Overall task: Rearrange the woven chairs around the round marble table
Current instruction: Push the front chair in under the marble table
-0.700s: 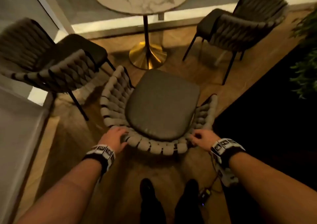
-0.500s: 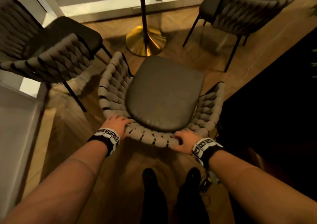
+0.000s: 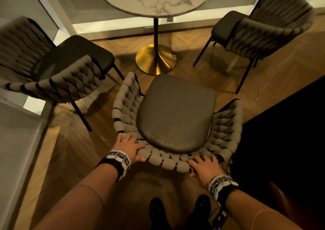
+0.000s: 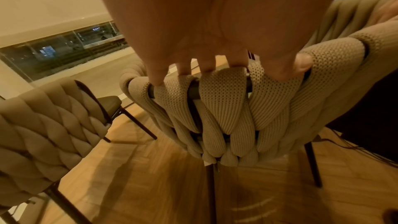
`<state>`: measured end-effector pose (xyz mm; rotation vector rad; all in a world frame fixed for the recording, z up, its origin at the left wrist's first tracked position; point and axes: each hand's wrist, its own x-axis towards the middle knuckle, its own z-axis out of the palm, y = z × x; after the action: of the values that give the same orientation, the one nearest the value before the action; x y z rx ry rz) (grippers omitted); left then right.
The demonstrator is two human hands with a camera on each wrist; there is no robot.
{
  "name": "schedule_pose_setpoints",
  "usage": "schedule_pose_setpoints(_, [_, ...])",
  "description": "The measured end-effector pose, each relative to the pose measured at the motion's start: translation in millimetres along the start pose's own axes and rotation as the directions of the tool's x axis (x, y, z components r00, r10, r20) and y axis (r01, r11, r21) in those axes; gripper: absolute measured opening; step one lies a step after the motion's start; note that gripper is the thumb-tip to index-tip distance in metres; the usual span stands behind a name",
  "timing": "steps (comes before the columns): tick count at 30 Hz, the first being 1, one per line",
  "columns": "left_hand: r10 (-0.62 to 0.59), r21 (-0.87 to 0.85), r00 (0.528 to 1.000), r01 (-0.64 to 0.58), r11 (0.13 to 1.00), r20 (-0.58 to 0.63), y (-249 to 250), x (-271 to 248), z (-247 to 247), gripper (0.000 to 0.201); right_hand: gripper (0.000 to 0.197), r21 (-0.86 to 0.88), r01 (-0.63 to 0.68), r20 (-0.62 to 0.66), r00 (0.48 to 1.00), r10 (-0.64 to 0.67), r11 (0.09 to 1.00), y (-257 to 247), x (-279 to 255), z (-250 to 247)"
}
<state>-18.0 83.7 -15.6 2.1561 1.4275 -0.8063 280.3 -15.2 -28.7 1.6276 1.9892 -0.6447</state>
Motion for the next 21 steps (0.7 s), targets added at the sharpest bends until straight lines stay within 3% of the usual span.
schedule_pose_setpoints(10, [0.017,-0.049,1.0,-0.017,0.999,0.001,11,61,-41,0.054,0.052,-0.014,-0.034,-0.067,0.997,0.033,0.999,73,75,-62])
schedule_pose_setpoints(21, [-0.12,-0.161,0.99,0.108,0.981,-0.069,-8,166,-140,0.053,0.053,-0.092,0.012,-0.09,0.996,-0.02,0.996,139,218,-180])
